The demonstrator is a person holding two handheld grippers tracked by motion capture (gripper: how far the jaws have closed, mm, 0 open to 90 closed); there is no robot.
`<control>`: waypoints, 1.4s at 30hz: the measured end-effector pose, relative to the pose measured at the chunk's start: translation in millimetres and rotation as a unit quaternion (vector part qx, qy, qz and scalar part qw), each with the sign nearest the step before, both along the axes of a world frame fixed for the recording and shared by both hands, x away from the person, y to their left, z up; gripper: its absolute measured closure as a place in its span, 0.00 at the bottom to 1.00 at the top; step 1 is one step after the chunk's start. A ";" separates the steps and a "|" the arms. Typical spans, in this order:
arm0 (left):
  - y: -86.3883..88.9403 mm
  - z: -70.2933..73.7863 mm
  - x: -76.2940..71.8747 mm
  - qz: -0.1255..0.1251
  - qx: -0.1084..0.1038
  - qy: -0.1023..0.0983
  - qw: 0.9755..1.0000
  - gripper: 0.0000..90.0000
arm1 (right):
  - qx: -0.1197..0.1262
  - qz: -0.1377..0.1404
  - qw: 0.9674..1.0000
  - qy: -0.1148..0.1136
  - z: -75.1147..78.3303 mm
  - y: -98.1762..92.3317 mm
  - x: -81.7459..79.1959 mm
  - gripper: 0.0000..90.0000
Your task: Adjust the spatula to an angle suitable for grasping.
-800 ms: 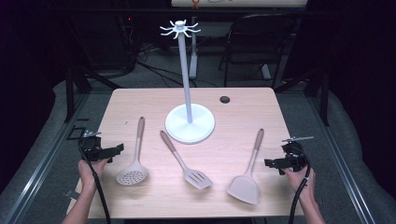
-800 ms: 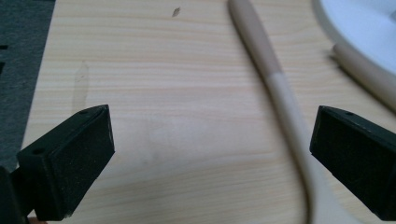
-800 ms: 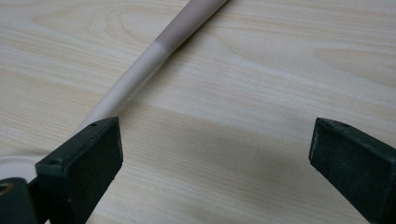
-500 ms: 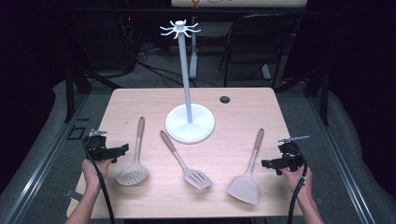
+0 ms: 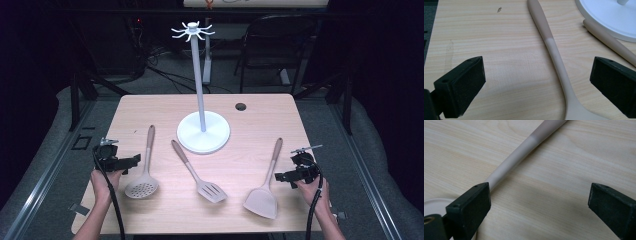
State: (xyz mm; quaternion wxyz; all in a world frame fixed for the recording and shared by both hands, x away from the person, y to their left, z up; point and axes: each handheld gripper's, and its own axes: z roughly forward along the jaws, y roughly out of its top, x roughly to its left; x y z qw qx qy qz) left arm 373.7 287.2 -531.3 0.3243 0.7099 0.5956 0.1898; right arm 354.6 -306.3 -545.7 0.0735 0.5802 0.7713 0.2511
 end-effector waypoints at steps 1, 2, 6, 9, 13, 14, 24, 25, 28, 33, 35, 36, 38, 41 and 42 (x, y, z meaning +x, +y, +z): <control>0.0 0.0 0.0 0.000 0.000 0.000 1.000 0.00 | 0.000 0.000 1.000 0.000 0.0 0.0 0.0 0.05; -0.9 -2.6 -0.1 -0.004 0.004 0.003 1.000 0.00 | 0.003 -0.003 1.000 0.002 -0.9 -0.6 1.4 0.05; 0.1 -5.2 -2.3 -0.010 0.009 0.010 1.000 0.00 | -0.002 -0.002 1.000 0.000 1.0 2.8 1.2 0.05; 2.1 -4.1 -2.6 -0.009 0.009 0.009 1.000 0.00 | -0.008 0.005 1.000 -0.001 3.4 5.8 0.0 0.05; 3.5 -4.7 -2.8 -0.007 0.010 0.009 1.000 0.00 | -0.007 0.004 1.000 -0.006 4.1 7.1 0.4 0.05; 3.5 -4.7 -2.8 -0.007 0.010 0.009 1.000 0.00 | -0.007 0.004 1.000 -0.006 4.1 7.1 0.4 0.05; 9.2 -4.1 -4.6 0.002 0.010 0.010 1.000 0.00 | -0.015 0.020 1.000 0.007 1.9 26.9 4.6 0.16; 9.4 -3.9 -4.8 0.002 0.011 0.010 1.000 0.00 | -0.018 0.022 0.999 0.014 1.6 29.7 5.2 0.17; 9.7 -3.7 -5.2 0.005 0.010 0.009 1.000 0.00 | -0.025 0.023 0.999 0.017 -1.7 39.5 6.1 0.21; 9.5 -4.3 -5.0 0.004 0.013 0.012 1.000 0.00 | -0.050 0.029 0.998 0.028 -0.6 46.0 6.6 0.33; 9.2 -4.5 -4.7 0.003 0.014 0.012 1.000 0.00 | -0.039 0.032 0.998 0.029 -1.8 47.9 6.5 0.40; 8.4 -4.5 -4.7 0.005 0.012 0.011 1.000 0.00 | -0.033 0.028 0.999 0.026 -2.9 50.2 5.8 0.43; 7.9 -3.9 -4.9 0.004 0.014 0.011 1.000 0.00 | -0.048 0.035 0.998 0.031 -0.3 51.5 5.6 0.50; 8.0 -3.7 -5.0 0.003 0.015 0.011 1.000 0.00 | -0.039 0.032 0.998 0.028 -1.6 56.3 5.1 0.53; 8.0 -3.9 -4.9 0.002 0.016 0.011 1.000 0.00 | -0.039 0.032 0.998 0.028 -1.6 56.3 5.1 0.53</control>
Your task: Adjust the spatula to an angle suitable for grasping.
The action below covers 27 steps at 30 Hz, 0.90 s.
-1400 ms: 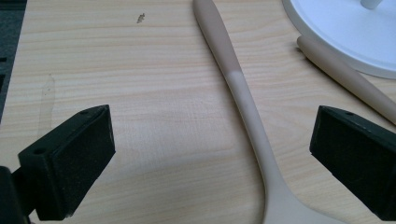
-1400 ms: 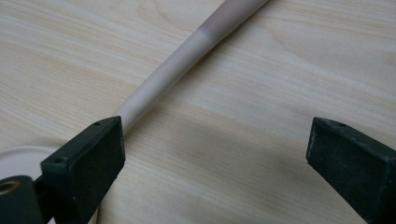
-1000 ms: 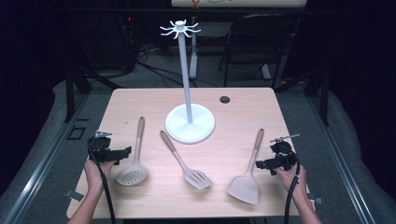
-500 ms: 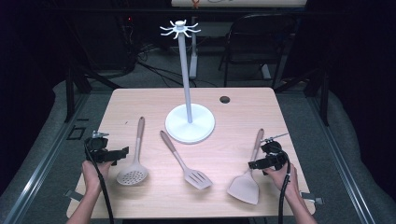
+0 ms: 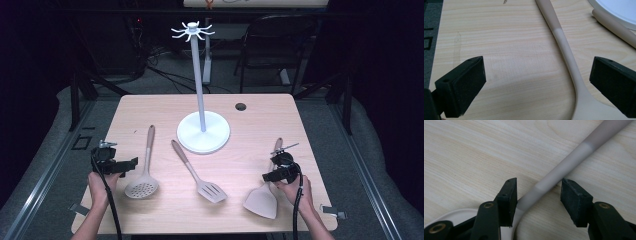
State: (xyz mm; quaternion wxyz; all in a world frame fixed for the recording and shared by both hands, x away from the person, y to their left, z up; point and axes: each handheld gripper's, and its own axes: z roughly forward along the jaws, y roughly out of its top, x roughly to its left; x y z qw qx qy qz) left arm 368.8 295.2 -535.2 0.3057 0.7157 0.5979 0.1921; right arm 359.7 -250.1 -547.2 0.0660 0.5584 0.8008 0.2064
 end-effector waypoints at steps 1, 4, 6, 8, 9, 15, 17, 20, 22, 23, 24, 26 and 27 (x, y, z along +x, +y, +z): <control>-0.1 -0.2 0.0 0.001 -0.001 0.001 1.000 0.00 | -0.013 -0.005 1.000 0.002 1.0 -1.2 0.3 0.55; -0.2 -0.1 -0.1 0.001 -0.001 0.001 1.000 0.01 | 0.012 -0.023 1.000 0.001 -1.7 -0.8 0.1 0.57; -0.1 0.0 0.1 0.000 0.000 0.001 1.000 0.01 | 0.015 -0.011 1.000 0.006 -1.6 -2.1 1.6 0.60; -0.2 0.0 0.1 -0.001 0.000 0.001 1.000 0.01 | 0.024 -0.013 1.000 0.007 -1.8 -0.8 1.7 0.62; -0.2 -0.1 0.1 -0.001 -0.001 0.001 1.000 0.01 | 0.021 -0.024 0.999 -0.004 -2.6 3.6 1.4 0.65; 0.8 -0.5 -0.2 0.002 -0.003 0.002 1.000 0.01 | 0.013 0.002 1.000 0.012 0.5 2.3 4.8 0.68; 1.4 -0.6 -0.2 0.001 -0.003 0.002 1.000 0.01 | 0.019 0.000 1.000 0.011 -0.2 2.4 4.8 0.69; 1.5 0.2 -0.5 0.000 -0.004 0.002 1.000 0.01 | 0.012 0.003 1.000 0.013 1.3 2.5 4.9 0.72; 1.2 0.6 -0.7 0.001 -0.004 0.000 1.000 0.01 | 0.010 0.005 1.000 0.015 2.0 2.3 4.8 0.73; 1.1 0.7 -0.7 0.001 -0.004 0.000 1.000 0.01 | 0.008 0.006 1.000 0.015 2.4 2.2 4.6 0.74; 1.0 0.7 -0.8 0.001 -0.005 0.000 1.000 0.01 | 0.005 0.006 1.000 0.015 2.9 2.0 4.4 0.75; 1.0 0.8 -0.8 0.001 -0.005 0.000 1.000 0.01 | 0.000 0.005 1.000 0.013 3.5 1.8 4.1 0.76; 1.1 0.8 -0.8 0.001 -0.005 0.000 1.000 0.01 | -0.004 0.007 1.000 0.015 4.3 1.4 4.1 0.77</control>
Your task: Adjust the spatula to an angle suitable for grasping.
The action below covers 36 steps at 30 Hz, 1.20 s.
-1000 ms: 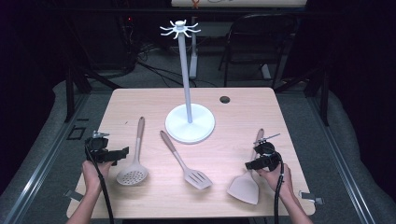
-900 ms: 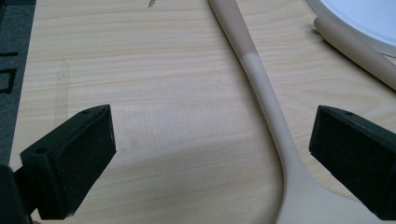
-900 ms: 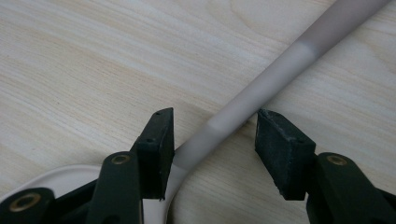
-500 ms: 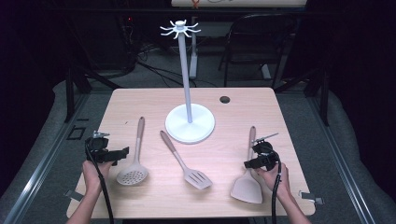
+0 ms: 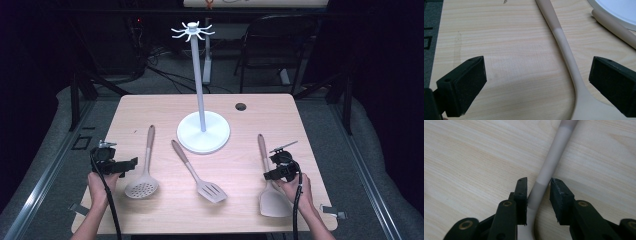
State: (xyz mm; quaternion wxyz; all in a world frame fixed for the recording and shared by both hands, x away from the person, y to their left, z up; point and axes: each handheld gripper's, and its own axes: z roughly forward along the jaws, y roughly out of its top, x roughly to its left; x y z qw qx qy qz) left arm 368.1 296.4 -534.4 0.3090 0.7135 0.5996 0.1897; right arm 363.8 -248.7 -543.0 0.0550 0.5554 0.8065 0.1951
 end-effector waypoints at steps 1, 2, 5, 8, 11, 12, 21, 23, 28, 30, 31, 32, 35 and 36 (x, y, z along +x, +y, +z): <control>0.0 0.0 0.0 0.000 0.000 0.000 1.000 0.01 | -0.002 0.000 1.000 0.001 0.3 0.1 -0.2 0.78; 0.1 0.1 0.0 0.000 0.000 0.000 1.000 0.01 | -0.002 0.000 1.000 0.001 0.3 0.1 -0.2 0.78; 0.5 0.3 -0.1 0.000 0.000 0.000 1.000 0.01 | -0.012 0.009 1.000 0.010 2.7 0.8 -1.1 0.81; 0.6 0.6 0.0 -0.001 0.000 -0.001 1.000 0.01 | -0.023 0.017 0.999 0.018 4.1 3.2 -2.4 0.83; 0.3 1.1 0.0 0.000 0.001 -0.002 1.000 0.01 | -0.043 0.021 0.999 0.022 6.3 5.3 -2.7 0.83; 0.3 1.1 0.0 0.000 0.001 -0.002 1.000 0.01 | -0.043 0.021 0.999 0.022 6.3 5.3 -2.7 0.83; -1.9 2.2 0.3 0.000 0.002 -0.002 1.000 0.01 | -0.054 0.012 0.998 0.006 5.0 12.6 1.5 0.82; -1.5 2.1 0.2 0.001 0.003 -0.002 1.000 0.01 | -0.047 0.012 0.999 0.005 3.4 13.7 2.3 0.82; -1.2 1.6 0.4 0.001 0.002 0.000 1.000 0.02 | -0.049 0.007 0.999 0.006 1.4 14.9 3.3 0.82; -1.7 1.9 0.5 0.000 0.004 -0.001 1.000 0.02 | -0.050 0.007 0.999 0.007 0.0 15.4 3.8 0.83; -1.7 1.9 0.5 0.000 0.004 -0.001 1.000 0.02 | -0.055 0.011 0.998 0.012 0.7 15.3 4.4 0.83; -2.1 1.8 0.5 -0.002 0.004 0.000 1.000 0.02 | -0.053 -0.003 0.999 0.003 -1.1 17.1 3.4 0.83; -2.2 1.7 0.3 -0.002 0.003 0.000 1.000 0.02 | -0.058 -0.001 0.998 0.007 -0.4 17.2 3.7 0.84; -2.1 1.7 0.3 -0.002 0.003 0.000 1.000 0.02 | -0.047 -0.011 0.999 -0.001 -2.9 18.5 2.9 0.84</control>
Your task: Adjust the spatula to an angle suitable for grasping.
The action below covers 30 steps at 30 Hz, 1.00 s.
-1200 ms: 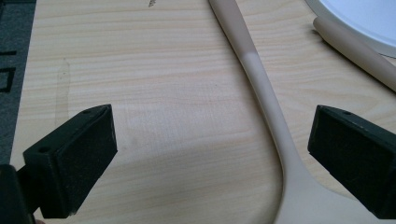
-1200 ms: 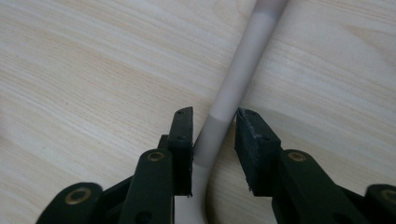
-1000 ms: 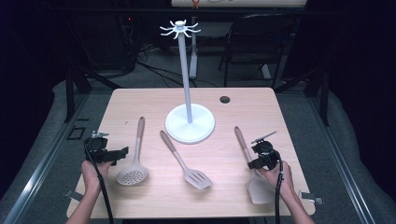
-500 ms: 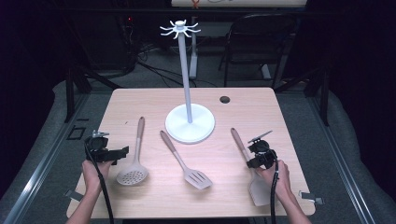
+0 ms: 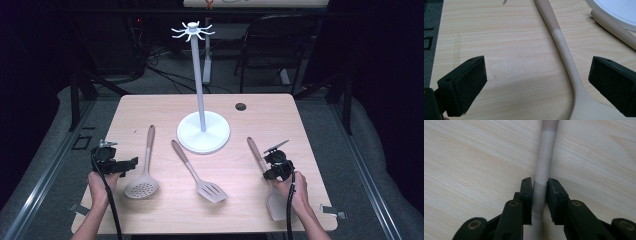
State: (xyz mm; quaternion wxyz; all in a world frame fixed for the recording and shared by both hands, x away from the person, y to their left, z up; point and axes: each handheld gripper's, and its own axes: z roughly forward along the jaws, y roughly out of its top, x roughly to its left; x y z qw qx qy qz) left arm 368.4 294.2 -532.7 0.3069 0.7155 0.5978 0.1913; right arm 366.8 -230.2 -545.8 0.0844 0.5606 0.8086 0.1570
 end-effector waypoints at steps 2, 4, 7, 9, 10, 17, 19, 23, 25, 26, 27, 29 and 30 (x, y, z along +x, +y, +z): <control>0.0 0.1 -0.2 0.001 0.000 -0.001 1.000 0.02 | -0.004 0.002 1.000 0.005 1.1 -1.2 0.5 0.85; 0.0 0.1 -0.1 0.001 0.000 -0.001 1.000 0.02 | -0.002 0.008 1.000 0.012 1.7 -3.0 1.5 0.85; -0.2 -0.2 0.4 0.000 0.000 0.001 1.000 0.02 | 0.017 -0.002 1.000 0.011 0.3 -4.5 1.9 0.85; -0.5 -0.6 0.8 0.000 0.000 0.002 1.000 0.02 | 0.013 -0.002 1.000 0.012 0.8 -5.0 2.2 0.85; -0.5 -0.6 0.8 0.000 0.000 0.002 1.000 0.02 | 0.013 -0.002 1.000 0.012 0.8 -5.0 2.2 0.85; -0.9 -0.7 1.1 -0.001 0.001 0.002 1.000 0.02 | 0.004 0.002 1.000 0.012 -0.7 -4.9 3.1 0.85; -0.8 -0.4 0.8 0.000 0.001 0.001 1.000 0.02 | 0.020 -0.014 1.000 -0.003 -4.4 -2.3 2.1 0.85; 0.1 0.7 0.4 0.001 0.000 -0.001 1.000 0.02 | 0.031 -0.016 0.999 0.003 -3.9 -5.8 3.0 0.86; 0.7 0.5 0.4 0.004 -0.003 -0.002 1.000 0.02 | 0.040 -0.011 0.999 0.012 -2.8 -7.9 4.0 0.87; 0.7 0.5 0.4 0.004 -0.003 -0.002 1.000 0.02 | 0.040 -0.011 0.999 0.012 -2.8 -7.9 4.0 0.87; 1.9 0.5 0.3 0.003 -0.002 0.000 1.000 0.02 | 0.040 -0.004 0.999 0.012 -2.3 -6.1 3.9 0.87; 2.4 0.5 0.4 0.002 -0.001 -0.001 1.000 0.02 | 0.035 -0.002 0.999 0.008 -1.2 -4.7 3.5 0.87; 2.6 0.5 0.3 0.003 -0.002 -0.001 1.000 0.02 | 0.042 -0.002 0.999 -0.003 1.9 -2.7 2.4 0.87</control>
